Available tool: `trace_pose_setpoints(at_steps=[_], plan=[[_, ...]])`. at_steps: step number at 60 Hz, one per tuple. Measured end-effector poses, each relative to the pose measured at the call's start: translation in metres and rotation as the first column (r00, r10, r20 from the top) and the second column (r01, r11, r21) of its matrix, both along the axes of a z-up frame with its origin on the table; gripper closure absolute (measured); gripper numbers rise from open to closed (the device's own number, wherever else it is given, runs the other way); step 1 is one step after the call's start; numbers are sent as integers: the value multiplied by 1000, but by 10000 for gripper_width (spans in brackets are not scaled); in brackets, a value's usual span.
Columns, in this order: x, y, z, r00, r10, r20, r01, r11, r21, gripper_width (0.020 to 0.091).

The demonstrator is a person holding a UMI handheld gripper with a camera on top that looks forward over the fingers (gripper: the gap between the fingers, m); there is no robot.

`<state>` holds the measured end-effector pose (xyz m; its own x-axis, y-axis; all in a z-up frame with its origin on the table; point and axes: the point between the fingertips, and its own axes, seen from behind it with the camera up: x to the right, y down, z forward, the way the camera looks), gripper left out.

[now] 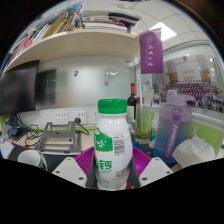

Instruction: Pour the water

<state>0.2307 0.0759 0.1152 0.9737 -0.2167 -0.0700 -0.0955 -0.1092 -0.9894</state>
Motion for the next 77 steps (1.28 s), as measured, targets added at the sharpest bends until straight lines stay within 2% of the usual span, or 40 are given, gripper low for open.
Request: trace_pose_setpoints(at_steps=[5,11,19,31,37,51,58,77], plan=[[-2,-5,-2,1000,3,-4,-3,1000,7,532],[-5,-11,-27,999,1,-34,-4,994,-110,434],[-11,-24,-31,999,16,-34,-21,988,-151,349],[-38,-85,-71,993,107,-44,-116,916,-383,347],[-51,-131,-74,987,149,-61,-160,859,-487,348],[-63,-192,-26,983,171,-69,-179,793,-583,345],[-74,-198,-1,977,205,-62,-204,803,-560,344],[-110,-215,17,968,246,-49,-231,795,-561,347]])
